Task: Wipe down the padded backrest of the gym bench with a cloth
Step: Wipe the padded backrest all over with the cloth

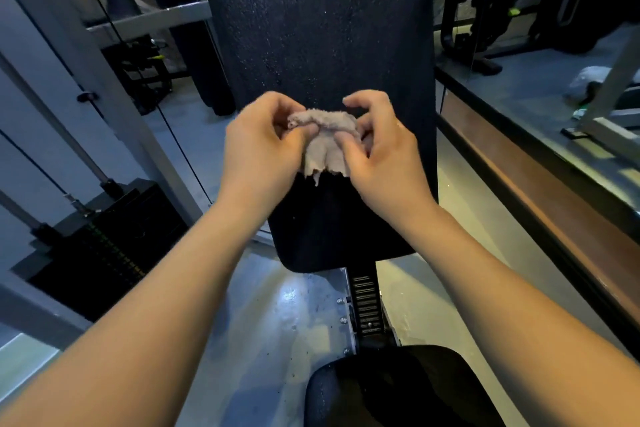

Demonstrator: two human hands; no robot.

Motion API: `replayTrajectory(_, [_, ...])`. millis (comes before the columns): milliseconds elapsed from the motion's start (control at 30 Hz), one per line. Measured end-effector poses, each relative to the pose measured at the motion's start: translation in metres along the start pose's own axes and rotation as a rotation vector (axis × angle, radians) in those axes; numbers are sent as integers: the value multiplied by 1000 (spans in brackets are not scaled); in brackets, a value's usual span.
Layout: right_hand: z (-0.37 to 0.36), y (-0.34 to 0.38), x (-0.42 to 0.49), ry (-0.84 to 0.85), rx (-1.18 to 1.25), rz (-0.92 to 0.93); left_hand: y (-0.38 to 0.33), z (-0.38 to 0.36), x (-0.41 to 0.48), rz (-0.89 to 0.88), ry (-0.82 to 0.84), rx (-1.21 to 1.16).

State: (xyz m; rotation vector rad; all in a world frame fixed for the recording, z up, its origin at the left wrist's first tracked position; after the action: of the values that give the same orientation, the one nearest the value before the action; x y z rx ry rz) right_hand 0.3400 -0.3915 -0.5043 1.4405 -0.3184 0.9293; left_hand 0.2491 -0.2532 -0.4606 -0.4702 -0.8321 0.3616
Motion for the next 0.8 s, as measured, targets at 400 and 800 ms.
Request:
replayTrajectory(400, [-14,-11,11,118,-461,293,10,-14,2,-541,74,443])
replayTrajectory(800, [-44,30,97,37,-497,453,-6,26,69,-390,-131,484])
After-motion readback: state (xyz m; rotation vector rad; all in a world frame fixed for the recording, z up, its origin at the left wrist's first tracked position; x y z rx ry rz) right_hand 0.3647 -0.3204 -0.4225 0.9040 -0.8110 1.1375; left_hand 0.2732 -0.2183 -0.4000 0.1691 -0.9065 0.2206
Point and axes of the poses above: each hand's wrist, its own x-axis towards the middle knuckle, its own z-axis out of the back of the hand, y = z × x, the point moved 4 cm from there along x, towards the middle knuckle, and after that the axes turned 12 degrees about x, right-handed, at the moved point
